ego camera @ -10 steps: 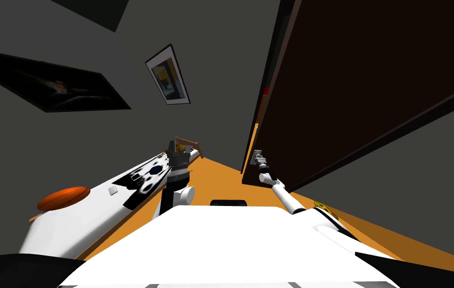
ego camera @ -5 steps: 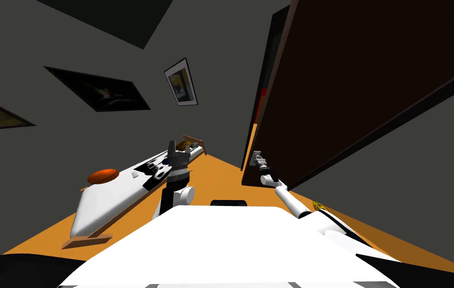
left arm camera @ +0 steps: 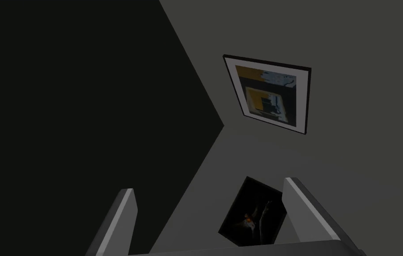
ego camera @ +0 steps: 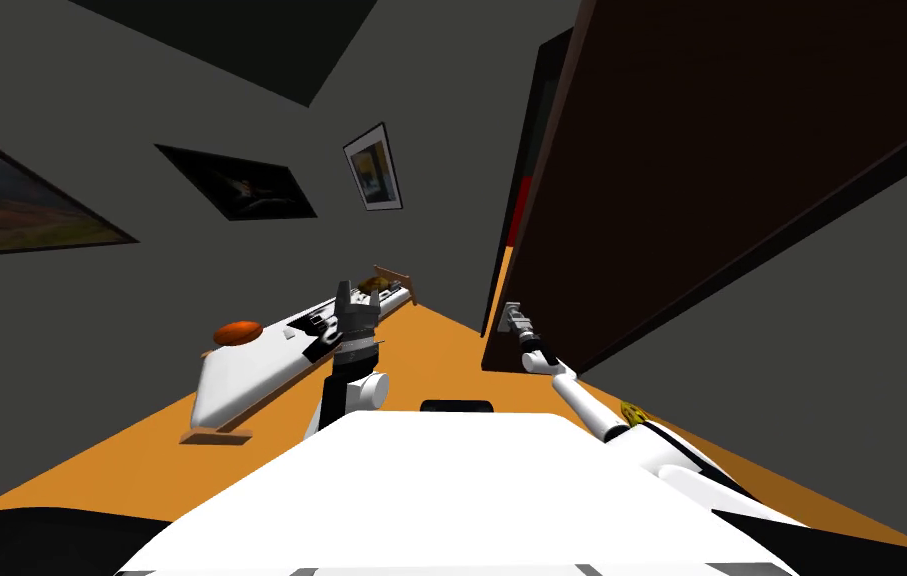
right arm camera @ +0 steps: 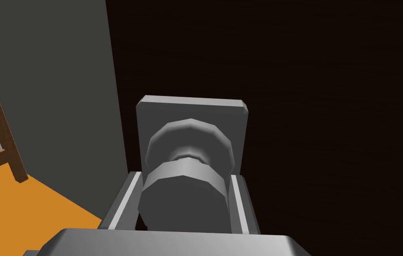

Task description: Pull the door open

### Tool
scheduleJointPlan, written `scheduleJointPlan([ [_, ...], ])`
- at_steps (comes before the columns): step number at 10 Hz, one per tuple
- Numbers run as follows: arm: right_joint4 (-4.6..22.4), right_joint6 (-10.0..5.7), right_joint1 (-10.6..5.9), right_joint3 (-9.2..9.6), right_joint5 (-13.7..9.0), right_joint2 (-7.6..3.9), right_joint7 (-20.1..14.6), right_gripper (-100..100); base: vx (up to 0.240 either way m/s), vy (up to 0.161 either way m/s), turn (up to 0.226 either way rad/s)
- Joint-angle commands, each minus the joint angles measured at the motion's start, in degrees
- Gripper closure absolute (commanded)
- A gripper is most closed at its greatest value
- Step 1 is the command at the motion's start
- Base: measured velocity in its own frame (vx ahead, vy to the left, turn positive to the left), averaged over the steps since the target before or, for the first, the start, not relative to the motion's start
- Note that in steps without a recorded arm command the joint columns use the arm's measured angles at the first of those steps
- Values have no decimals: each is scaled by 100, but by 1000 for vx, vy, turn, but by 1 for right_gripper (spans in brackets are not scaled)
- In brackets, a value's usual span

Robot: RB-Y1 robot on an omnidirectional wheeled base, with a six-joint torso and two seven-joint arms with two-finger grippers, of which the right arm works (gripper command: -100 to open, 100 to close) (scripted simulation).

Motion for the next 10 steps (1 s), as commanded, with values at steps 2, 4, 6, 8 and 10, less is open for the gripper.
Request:
scheduleJointPlan([
  [2,-93,-62,49,232,4,-140,-161,100,-201,-99,103],
  [4,-171,-117,80,396,3,-261,-286,100,-186,-101,110],
  [6,-234,-161,106,530,3,-359,-388,100,-216,-94,89],
  [8,-254,-156,115,550,1,-384,-397,100,-140,-72,54],
  [10,-351,-261,186,759,43,-554,-587,100,-195,-118,126],
])
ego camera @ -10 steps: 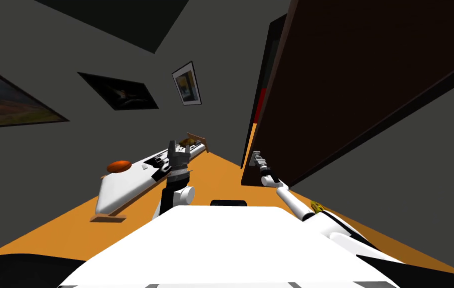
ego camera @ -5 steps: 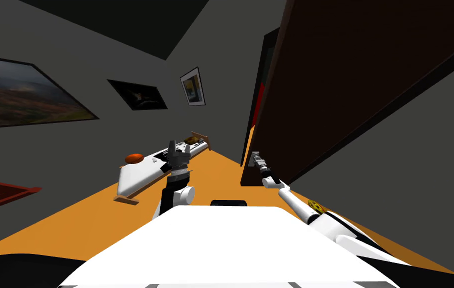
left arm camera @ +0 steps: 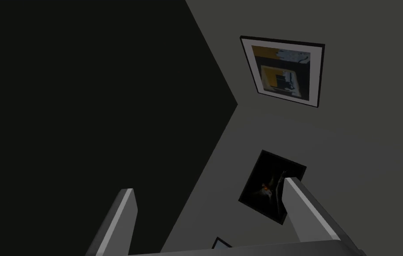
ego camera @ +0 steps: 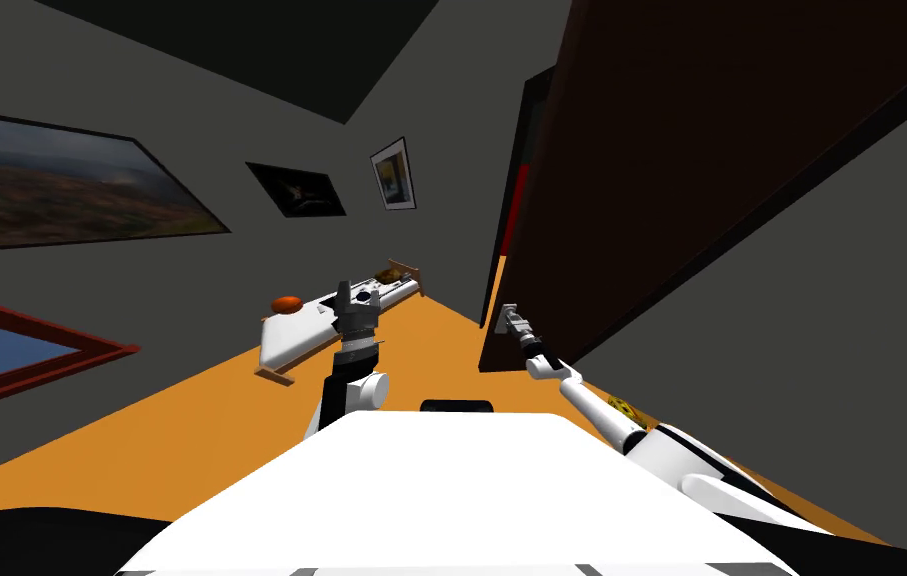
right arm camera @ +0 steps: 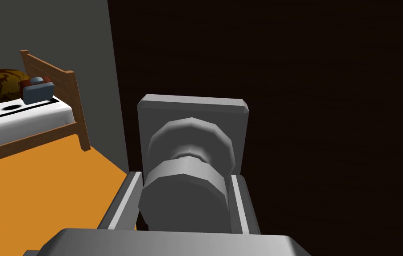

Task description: Pull the door open

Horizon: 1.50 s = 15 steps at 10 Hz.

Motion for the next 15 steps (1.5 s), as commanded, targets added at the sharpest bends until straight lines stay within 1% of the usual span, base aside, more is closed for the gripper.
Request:
scheduleJointPlan([
  [1,-66,-81,52,144,30,-127,-142,100,-207,-124,108],
  [5,-239,-270,146,462,95,-433,-454,100,-202,-109,107],
  [6,-268,-302,162,516,106,-485,-507,100,-203,-89,74],
  [7,-233,-265,136,486,101,-444,-465,100,-91,-39,23],
  [8,-279,-348,190,593,126,-545,-564,100,-105,-59,84],
  [9,-319,-413,220,660,141,-624,-629,100,-183,-98,128],
  [10,-342,-450,238,698,150,-669,-667,100,-156,-131,100],
  [13,-488,-688,350,943,206,-960,-908,100,-192,-146,126],
  [15,-565,-814,409,1072,236,-1112,-1034,100,-175,-106,99],
])
